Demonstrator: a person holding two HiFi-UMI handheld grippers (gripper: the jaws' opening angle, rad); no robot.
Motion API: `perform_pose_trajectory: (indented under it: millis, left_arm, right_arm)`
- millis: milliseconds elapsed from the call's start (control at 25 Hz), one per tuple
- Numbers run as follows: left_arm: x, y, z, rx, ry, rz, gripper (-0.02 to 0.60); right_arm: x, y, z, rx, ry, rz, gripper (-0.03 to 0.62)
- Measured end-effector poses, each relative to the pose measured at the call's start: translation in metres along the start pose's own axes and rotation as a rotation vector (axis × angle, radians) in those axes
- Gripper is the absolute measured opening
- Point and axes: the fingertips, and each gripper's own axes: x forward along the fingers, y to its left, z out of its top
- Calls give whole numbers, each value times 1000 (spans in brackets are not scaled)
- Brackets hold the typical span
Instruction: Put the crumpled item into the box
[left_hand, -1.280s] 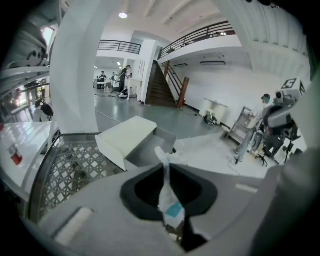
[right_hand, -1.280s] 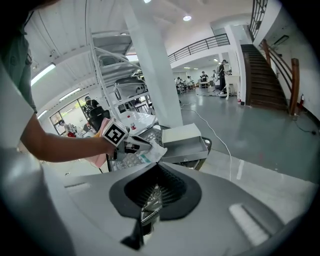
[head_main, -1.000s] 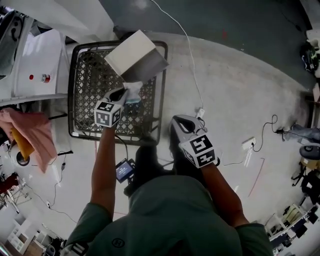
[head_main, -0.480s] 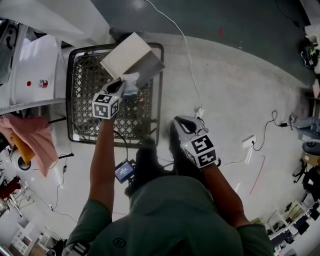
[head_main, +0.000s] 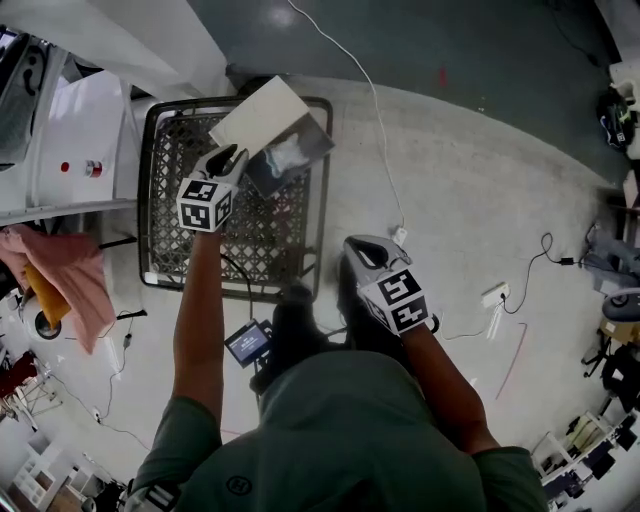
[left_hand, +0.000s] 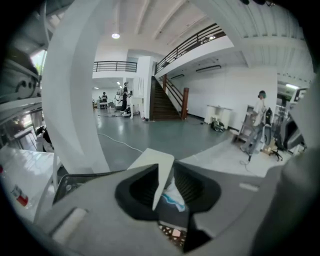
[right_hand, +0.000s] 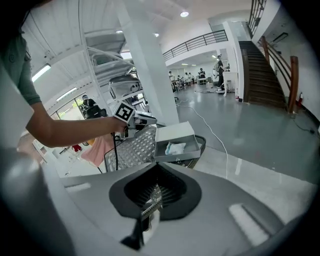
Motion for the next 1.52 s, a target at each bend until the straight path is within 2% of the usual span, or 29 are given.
perform_pose_trajectory:
  millis: [320, 720, 920, 1120, 1360, 1520]
  left_arm:
    - [-53, 5, 23, 23, -46, 47, 93]
    - [-149, 1, 54, 74, -135, 114, 28]
    - [-197, -10, 54, 80, -163, 138, 5]
    - [-237, -15, 43, 53, -182, 175, 3]
    - [-273, -31, 35, 73, -177, 165, 4]
    - [-300, -48, 44, 97, -203, 159, 3]
  right_arm:
    - [-2, 16, 18, -44, -10, 32, 6]
    - [0, 45, 36, -107, -26, 76, 6]
    - [-6, 65, 35, -132, -21, 98, 6]
    - [-7, 82, 35, -156, -13, 110, 6]
    - [-10, 105, 41, -189, -17, 120, 6]
    - [-20, 118, 48, -212, -29, 128, 6]
